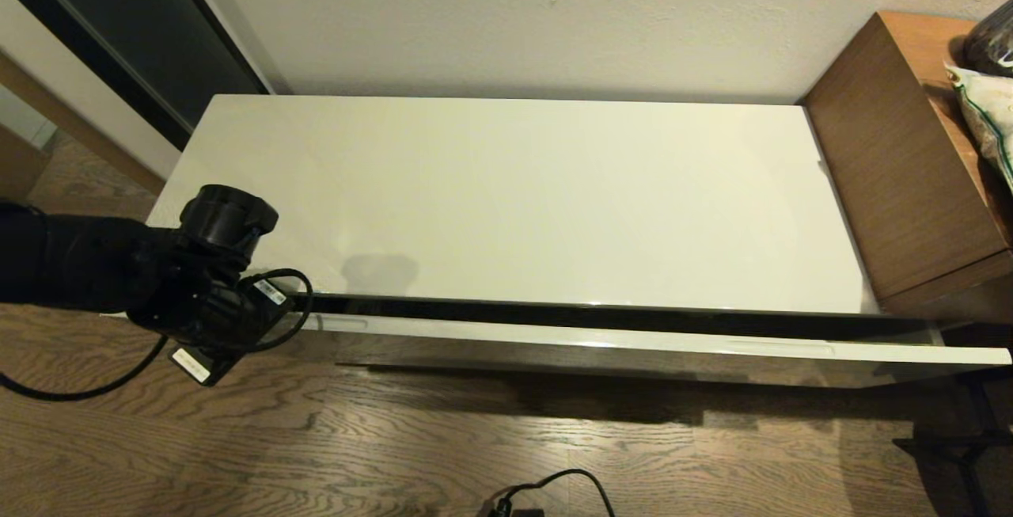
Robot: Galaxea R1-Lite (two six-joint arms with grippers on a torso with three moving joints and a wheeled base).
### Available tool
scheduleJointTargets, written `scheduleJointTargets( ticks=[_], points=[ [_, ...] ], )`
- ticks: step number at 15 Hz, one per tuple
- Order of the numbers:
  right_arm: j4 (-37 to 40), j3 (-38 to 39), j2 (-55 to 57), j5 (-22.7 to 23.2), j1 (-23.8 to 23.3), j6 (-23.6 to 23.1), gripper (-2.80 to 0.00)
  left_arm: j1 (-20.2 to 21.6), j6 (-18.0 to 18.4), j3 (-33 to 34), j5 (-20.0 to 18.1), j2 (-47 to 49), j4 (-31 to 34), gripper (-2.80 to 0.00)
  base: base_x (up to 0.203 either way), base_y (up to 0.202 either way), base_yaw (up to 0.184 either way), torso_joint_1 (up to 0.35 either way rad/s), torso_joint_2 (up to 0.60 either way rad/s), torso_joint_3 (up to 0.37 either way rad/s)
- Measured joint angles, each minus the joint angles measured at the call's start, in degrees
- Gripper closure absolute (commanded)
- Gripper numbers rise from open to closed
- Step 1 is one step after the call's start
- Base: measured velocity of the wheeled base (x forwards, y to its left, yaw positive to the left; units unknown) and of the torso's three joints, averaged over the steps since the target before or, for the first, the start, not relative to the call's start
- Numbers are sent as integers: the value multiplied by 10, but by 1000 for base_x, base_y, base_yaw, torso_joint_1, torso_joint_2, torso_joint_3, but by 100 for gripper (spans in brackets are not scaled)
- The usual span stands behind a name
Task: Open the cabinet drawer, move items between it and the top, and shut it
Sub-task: Close the drawer
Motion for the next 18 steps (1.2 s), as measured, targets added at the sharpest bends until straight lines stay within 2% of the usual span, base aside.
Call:
scheduleJointTargets(
  ticks=[2,12,18],
  points=[
    [0,0,0,0,0,0,0,0,3,-3,10,9,0,0,0,0,0,0,0,0],
    [0,0,0,0,0,0,0,4,-2,-48,6,15,1,0,0,0,0,0,0,0],
    [0,0,0,0,0,0,0,10,5,-71,3,0,30,0,0,0,0,0,0,0]
  ],
)
